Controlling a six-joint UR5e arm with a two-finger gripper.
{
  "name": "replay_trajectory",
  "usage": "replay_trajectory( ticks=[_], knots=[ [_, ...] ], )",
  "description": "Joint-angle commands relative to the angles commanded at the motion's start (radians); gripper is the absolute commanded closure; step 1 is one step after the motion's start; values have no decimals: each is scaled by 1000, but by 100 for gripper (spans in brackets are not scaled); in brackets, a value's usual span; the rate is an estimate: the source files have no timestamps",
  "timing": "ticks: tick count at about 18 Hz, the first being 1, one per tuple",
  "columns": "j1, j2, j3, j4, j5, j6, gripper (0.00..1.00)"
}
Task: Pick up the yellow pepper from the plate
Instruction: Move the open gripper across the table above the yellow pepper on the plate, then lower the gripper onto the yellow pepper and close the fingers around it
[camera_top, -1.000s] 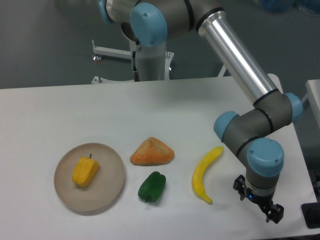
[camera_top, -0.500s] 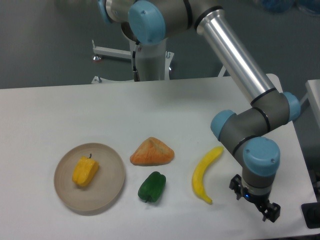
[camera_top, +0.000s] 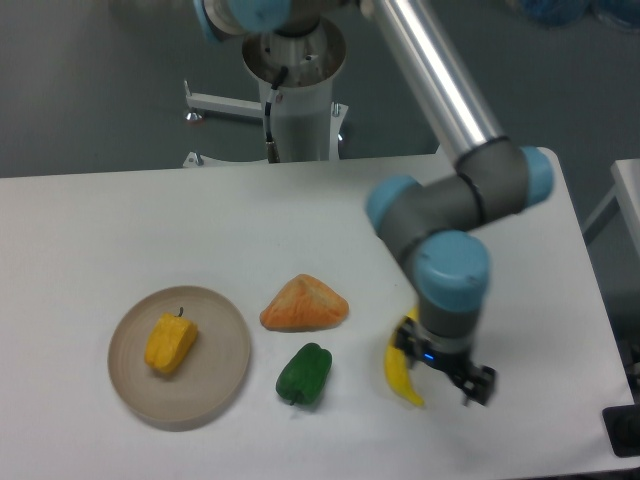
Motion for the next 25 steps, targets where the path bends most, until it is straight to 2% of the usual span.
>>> replay_trajectory(
  ticks=[4,7,10,14,25],
  knots=[
    [-104,63,-80,-12,-72,-221,0],
    [-173,85,-117,-20,-147,-370,0],
    [-232,88,-134,-18,-173,-439,0],
    [-282,82,-166,-12,-170,-461,0],
    [-318,51,-213,23,-138,-444,0]
  ],
)
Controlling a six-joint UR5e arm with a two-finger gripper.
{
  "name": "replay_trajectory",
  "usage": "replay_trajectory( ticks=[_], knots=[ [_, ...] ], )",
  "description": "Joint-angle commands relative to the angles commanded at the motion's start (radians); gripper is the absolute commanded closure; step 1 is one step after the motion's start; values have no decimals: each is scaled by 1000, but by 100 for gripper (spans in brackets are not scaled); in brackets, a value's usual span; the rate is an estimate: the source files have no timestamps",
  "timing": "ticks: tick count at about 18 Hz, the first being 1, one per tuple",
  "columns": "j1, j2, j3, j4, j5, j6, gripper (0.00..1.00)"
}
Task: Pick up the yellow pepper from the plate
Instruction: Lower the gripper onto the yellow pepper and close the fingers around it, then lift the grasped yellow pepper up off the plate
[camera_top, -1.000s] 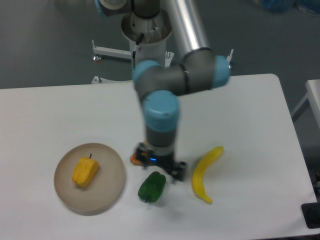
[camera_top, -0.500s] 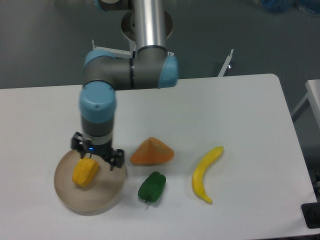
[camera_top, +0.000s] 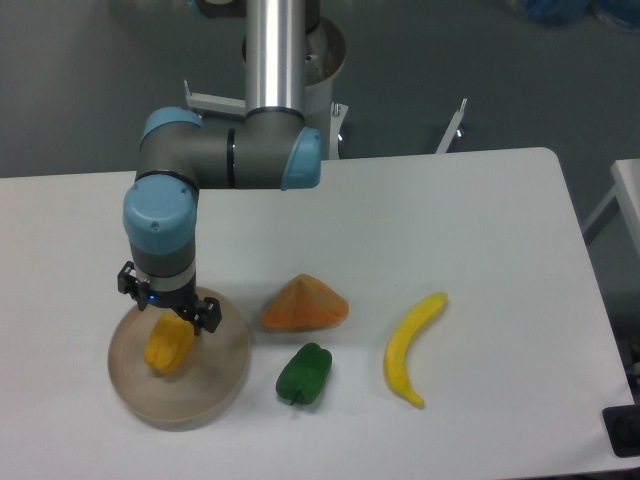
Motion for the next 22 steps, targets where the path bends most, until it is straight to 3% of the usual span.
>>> replay_trajectory(
  ticks=[12,15,17,20,22],
  knots=[
    [-15,-31,-6,40,43,0,2],
    [-15,-32,-5,45,46,17,35],
    [-15,-31,-8,52,46,32,50],
    [-15,-32,-3,52,45,34,60],
    [-14,-31,0,52,45,35,60]
  ],
)
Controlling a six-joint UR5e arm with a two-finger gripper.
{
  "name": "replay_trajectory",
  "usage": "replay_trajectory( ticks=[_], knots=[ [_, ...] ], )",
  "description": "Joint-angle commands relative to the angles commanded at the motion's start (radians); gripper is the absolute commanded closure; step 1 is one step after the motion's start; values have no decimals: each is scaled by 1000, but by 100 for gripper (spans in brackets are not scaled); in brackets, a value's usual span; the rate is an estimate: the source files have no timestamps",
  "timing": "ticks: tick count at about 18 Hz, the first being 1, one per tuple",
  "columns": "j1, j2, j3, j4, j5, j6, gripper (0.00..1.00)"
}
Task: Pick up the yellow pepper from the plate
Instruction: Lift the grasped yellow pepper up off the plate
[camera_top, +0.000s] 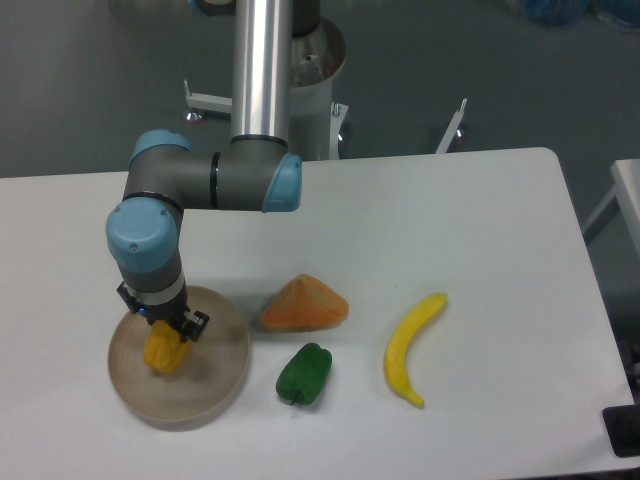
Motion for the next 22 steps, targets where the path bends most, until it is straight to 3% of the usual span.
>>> replay_trajectory(
  ticks=[11,22],
  knots=[
    [49,41,11,-9,2,87,60],
    [290,113,8,-26,0,399,60]
  ],
)
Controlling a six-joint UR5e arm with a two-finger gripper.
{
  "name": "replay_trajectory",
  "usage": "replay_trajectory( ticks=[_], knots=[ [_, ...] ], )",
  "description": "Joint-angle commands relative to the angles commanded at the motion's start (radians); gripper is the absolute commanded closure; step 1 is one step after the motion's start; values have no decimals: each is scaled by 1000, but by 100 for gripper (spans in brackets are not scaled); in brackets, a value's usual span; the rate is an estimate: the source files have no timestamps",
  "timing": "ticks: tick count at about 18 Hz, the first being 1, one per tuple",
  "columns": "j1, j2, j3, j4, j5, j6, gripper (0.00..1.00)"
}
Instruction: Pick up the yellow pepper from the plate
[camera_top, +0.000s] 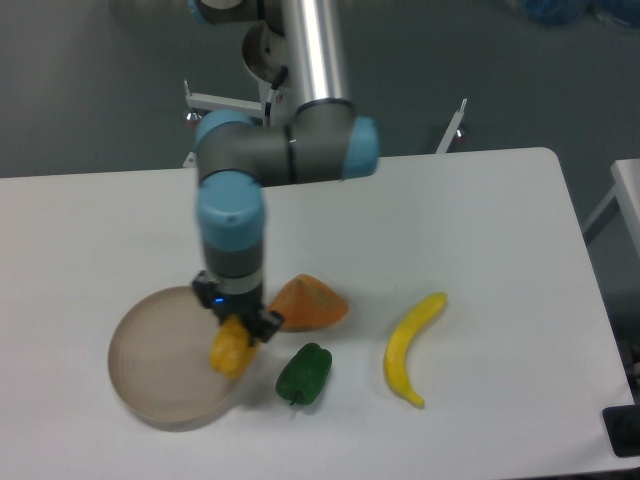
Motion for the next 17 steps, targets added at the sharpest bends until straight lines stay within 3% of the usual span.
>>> replay_trajectory(
  ticks=[6,17],
  knots=[
    [129,22,12,-40,11,186,60],
    [158,6,12,-28,32,229,60]
  ],
)
